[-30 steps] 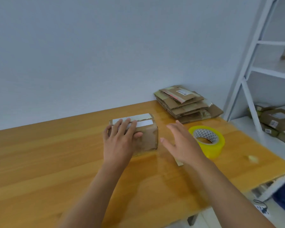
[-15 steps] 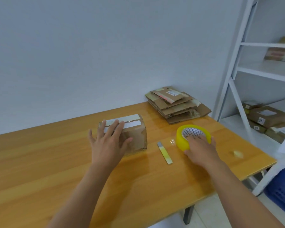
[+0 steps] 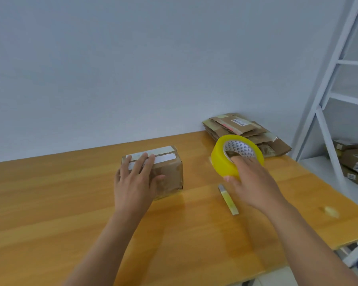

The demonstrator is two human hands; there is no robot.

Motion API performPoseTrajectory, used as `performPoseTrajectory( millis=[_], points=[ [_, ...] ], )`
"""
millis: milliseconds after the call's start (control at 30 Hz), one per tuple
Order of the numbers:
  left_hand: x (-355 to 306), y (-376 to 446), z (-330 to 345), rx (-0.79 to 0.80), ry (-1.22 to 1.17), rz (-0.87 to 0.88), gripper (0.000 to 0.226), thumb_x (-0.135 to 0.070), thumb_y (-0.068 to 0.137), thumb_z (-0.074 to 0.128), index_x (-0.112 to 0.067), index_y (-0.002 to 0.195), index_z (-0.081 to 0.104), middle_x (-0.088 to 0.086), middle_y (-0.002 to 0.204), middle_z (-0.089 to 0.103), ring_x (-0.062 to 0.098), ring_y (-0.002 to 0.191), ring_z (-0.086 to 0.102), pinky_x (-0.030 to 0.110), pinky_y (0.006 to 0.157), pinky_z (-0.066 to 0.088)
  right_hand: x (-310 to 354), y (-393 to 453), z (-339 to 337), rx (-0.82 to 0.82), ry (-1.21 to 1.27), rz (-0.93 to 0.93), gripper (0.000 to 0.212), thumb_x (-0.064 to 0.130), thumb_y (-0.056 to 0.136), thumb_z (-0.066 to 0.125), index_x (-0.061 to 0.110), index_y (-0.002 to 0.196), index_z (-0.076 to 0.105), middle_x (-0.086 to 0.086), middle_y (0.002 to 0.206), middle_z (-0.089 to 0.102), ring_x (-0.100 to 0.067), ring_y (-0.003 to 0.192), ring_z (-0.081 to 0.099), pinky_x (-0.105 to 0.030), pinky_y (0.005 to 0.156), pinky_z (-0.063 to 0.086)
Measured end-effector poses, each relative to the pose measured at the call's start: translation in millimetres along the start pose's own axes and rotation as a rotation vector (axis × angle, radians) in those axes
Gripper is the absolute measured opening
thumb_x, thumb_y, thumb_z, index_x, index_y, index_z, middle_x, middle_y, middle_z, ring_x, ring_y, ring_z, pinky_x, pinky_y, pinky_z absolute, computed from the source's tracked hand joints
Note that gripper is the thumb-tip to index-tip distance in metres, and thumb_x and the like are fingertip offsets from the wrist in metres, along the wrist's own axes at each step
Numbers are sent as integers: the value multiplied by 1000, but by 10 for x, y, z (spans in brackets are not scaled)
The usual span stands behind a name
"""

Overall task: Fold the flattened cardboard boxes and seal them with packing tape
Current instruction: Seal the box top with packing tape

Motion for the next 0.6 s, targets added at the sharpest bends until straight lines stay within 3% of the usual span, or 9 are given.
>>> performPoseTrajectory(
  millis=[133,400,533,600],
  points=[
    [254,-38,-81,13,15,-42,63,-61,91,41,-20,137,54,-3,141,57,40,133,44,55,95,45,557,98,-163,-53,92,-125,50,36,95,61,18,139,45,1,131,54,-21,126,38,-36,90,40],
    [667,-154,-304,5,19,-70,62,-64,87,45,-22,132,54,-3,133,63,36,128,52,52,91,44,1658,372,-100,-1,207,-379,62,39,96,59,26,151,33,6,147,44,-12,139,23,-32,105,31],
    [838,-113,-353,120,-23,-159,70,-65,91,48,-27,147,33,-12,141,55,17,141,37,43,105,19,2122,503,107,46,251,-464,60,41,95,60,26,149,37,6,149,40,-12,141,19,-35,111,28],
    [911,-103,-376,139,-131,-193,78,-64,88,38,-22,152,24,-19,141,53,11,138,38,35,106,13,2252,551,210,59,260,-483,60,42,95,60,26,148,38,7,148,40,-11,141,18,-36,113,28]
  ],
)
Point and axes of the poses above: each hand's wrist, its own y-axis towards the middle knuckle, its own z-axis out of the palm, x = y × z, the point moved 9 cm from there along y, towards the middle knuckle
